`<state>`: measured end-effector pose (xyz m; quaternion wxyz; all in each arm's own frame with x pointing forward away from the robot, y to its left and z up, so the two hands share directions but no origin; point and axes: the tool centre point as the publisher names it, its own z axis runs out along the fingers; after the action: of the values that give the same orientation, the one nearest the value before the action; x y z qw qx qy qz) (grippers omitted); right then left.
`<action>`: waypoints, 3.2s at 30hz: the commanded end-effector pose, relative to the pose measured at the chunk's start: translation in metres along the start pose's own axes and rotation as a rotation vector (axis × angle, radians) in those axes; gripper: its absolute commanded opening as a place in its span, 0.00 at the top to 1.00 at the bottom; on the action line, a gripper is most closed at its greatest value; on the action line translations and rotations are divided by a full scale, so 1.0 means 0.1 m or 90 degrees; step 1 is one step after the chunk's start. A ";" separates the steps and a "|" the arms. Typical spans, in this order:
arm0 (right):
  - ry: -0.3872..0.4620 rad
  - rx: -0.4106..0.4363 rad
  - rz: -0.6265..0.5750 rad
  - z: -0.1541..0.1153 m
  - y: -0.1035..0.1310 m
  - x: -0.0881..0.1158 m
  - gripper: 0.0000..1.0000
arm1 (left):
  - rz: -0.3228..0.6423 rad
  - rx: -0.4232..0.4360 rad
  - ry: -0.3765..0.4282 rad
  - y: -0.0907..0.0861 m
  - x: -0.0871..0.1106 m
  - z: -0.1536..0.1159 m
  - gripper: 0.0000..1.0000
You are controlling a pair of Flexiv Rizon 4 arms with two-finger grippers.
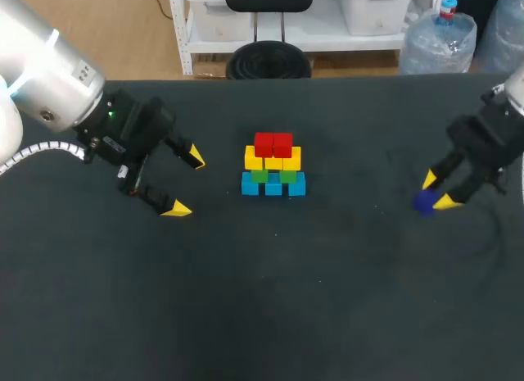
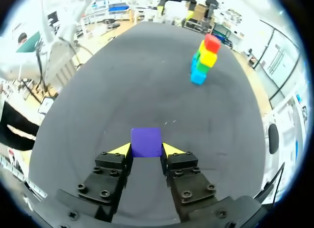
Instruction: Place the blue cubes, place green cubes on the blue cubes, place the yellow cubes on the green cubes, then place the red cubes on the yellow cubes, and place purple cube on the red cubes.
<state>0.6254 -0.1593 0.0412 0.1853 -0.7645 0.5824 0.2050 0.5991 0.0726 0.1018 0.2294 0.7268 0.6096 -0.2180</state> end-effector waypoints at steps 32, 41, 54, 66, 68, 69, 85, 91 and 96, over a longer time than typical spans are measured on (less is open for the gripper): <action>-0.019 0.142 0.183 -0.11 -0.72 -1.41 1.00 | 0.000 0.000 0.001 0.00 0.00 0.00 0.00; -0.034 0.122 0.206 0.09 -0.82 -1.71 1.00 | 0.000 0.000 0.001 0.00 0.00 0.00 0.00; -0.051 0.118 0.200 0.13 -1.03 -2.01 1.00 | 0.000 0.000 0.001 0.00 0.00 0.00 0.00; -0.074 0.095 0.244 0.29 -1.20 -2.26 1.00 | 0.000 0.000 0.001 0.00 0.00 0.00 0.00; -0.072 0.095 0.240 0.32 -1.22 -2.28 1.00 | 0.000 0.000 0.001 0.00 0.00 0.00 0.00; -0.070 0.095 0.238 0.33 -1.23 -2.29 1.00 | 0.000 0.000 0.001 0.00 0.00 0.00 0.00; 0.004 0.095 0.188 0.40 -1.32 -2.27 1.00 | 0.000 0.000 0.001 0.00 0.00 0.00 0.00; 0.026 0.093 0.193 0.41 -1.34 -2.26 1.00 | 0.000 0.000 0.001 0.00 0.00 0.00 0.00; 0.043 0.096 0.196 0.41 -1.38 -2.22 1.00 | 0.000 0.000 0.001 0.00 0.00 0.00 0.00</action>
<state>0.6995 0.0753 0.1308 0.1919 -0.6564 0.7110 0.1640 0.5991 0.0726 0.1018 0.2294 0.7268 0.6096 -0.2180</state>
